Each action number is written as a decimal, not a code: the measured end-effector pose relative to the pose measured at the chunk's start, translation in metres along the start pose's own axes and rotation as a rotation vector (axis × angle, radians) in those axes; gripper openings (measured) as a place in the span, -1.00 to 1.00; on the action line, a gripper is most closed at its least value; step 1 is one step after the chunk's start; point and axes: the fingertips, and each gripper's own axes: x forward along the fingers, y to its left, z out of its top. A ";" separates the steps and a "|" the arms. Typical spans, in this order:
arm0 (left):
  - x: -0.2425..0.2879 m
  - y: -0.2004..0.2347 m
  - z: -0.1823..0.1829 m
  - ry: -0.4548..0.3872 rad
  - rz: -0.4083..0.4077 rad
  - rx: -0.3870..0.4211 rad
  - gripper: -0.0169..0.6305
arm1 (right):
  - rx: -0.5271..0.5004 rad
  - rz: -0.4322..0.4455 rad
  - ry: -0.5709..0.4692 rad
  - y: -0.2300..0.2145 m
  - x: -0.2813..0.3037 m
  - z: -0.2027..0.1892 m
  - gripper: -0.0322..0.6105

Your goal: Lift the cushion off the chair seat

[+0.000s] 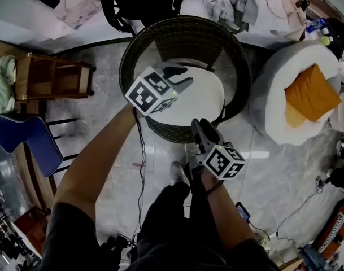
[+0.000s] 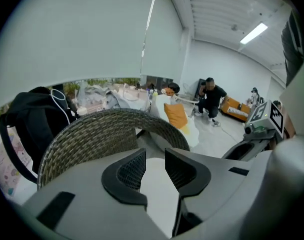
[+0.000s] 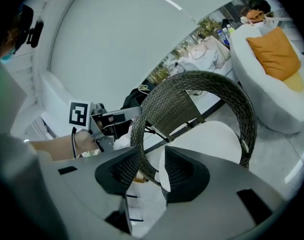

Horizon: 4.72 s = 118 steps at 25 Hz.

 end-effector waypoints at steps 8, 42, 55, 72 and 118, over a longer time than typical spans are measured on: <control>0.060 0.025 -0.057 0.155 -0.045 0.103 -0.51 | 0.149 -0.041 0.018 -0.047 0.036 -0.059 -0.50; 0.224 0.111 -0.185 0.483 -0.260 0.247 -0.35 | 0.517 -0.183 0.057 -0.168 0.104 -0.184 -0.40; 0.222 0.105 -0.227 0.723 -0.294 0.226 -0.34 | 0.597 -0.243 0.061 -0.171 0.111 -0.189 -0.40; 0.227 0.114 -0.217 0.600 -0.128 0.369 -0.90 | 0.544 -0.219 -0.002 -0.178 0.125 -0.169 -0.71; -0.129 -0.004 0.112 0.399 0.272 0.614 -0.93 | 0.259 0.090 -0.250 0.108 -0.097 -0.002 -0.74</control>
